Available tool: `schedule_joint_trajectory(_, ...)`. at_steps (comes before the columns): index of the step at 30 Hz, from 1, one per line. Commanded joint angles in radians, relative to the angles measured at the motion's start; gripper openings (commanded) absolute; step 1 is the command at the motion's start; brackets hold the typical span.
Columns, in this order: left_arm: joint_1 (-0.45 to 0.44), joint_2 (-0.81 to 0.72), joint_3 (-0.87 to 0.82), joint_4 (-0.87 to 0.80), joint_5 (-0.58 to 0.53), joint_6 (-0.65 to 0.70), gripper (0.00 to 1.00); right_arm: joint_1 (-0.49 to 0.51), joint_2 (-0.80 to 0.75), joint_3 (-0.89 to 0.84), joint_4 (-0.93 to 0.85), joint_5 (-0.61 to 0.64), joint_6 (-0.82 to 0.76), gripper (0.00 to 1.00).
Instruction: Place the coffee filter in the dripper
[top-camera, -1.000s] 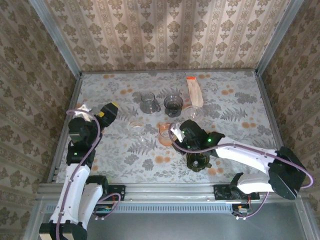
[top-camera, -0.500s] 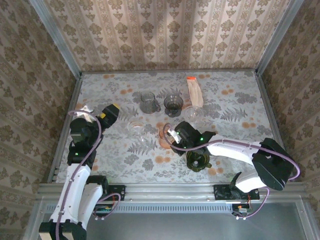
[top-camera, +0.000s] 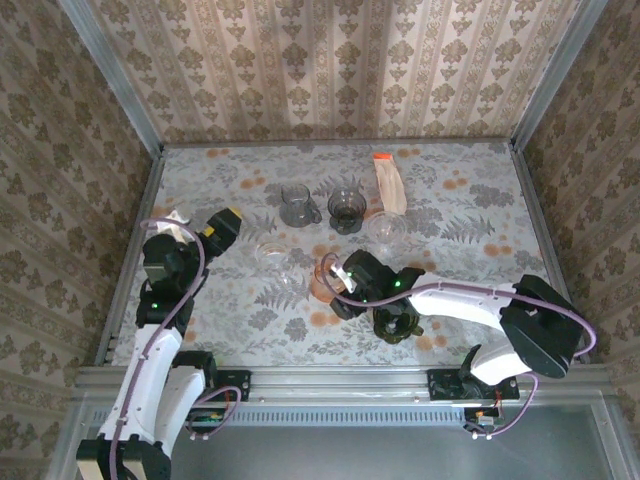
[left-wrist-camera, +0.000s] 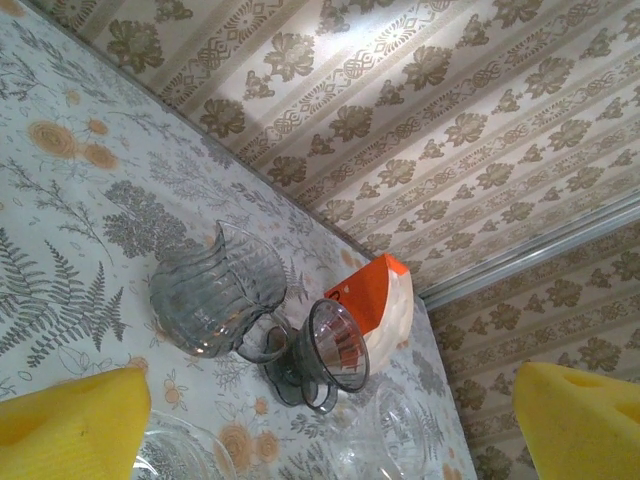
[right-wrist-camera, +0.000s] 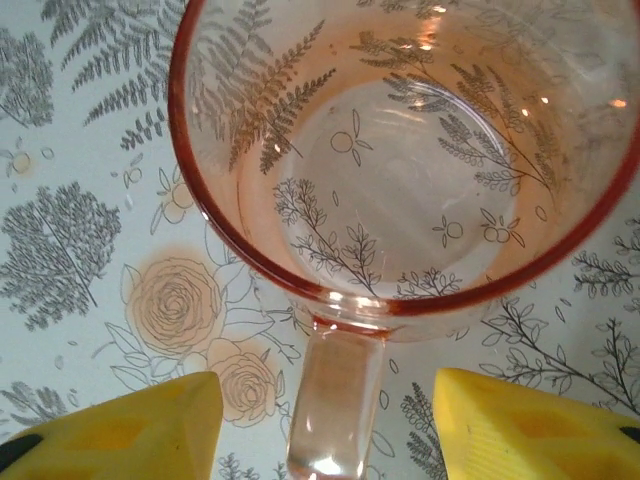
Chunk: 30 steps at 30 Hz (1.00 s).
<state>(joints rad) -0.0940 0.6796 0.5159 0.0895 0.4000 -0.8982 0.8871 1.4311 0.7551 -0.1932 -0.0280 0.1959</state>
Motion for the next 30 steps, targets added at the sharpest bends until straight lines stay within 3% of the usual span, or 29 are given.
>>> schedule_joint_trajectory(1, -0.01, -0.002, 0.004, 0.0, 0.014, -0.015, 0.95, 0.006, -0.109, 0.035, -0.069, 0.058, 0.06, 0.66)
schedule_joint_trajectory(11, -0.03, -0.003, -0.029, 0.02, 0.02, -0.025, 0.96, 0.007, -0.412, 0.073, -0.529, 0.289, 0.359, 0.78)
schedule_joint_trajectory(17, -0.031, 0.004, -0.059, 0.047, 0.025, -0.028, 0.96, 0.001, -0.561, -0.003, -0.718, 0.344, 0.578, 0.8)
schedule_joint_trajectory(30, -0.03, 0.028, -0.076, 0.087, 0.046, -0.041, 0.96, -0.014, -0.644, -0.161, -0.703, 0.208, 0.751, 0.83)
